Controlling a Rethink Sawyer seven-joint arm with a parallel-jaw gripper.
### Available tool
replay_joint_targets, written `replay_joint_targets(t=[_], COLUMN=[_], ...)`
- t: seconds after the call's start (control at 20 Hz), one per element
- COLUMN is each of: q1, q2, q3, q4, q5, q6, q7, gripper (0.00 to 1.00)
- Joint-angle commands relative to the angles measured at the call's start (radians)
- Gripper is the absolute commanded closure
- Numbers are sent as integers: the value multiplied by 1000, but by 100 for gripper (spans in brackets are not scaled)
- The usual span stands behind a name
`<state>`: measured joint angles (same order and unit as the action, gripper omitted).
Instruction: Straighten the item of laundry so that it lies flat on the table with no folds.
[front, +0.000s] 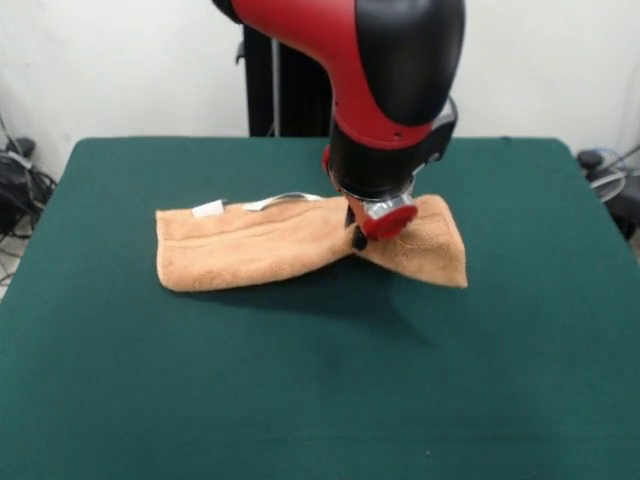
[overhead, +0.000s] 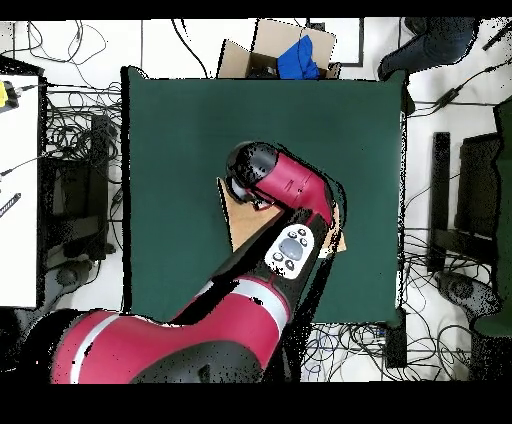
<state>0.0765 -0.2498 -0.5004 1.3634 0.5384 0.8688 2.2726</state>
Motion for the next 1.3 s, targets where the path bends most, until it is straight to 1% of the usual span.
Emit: replay_joint_targets(t=[0.05,0.5,0.8,1.0,1.3], q1=[-1,22,50,82,145], q2=[38,25,15,-7,-78], q3=[4,-14,-47,-79,-117], q4=[-104,-113,-101,-65,74], q5=[-38,-35,-38,-36,6], q6=[107,158,161,147,119], q7=[253,269,285,301,363], gripper=[100,100,100,100,100])
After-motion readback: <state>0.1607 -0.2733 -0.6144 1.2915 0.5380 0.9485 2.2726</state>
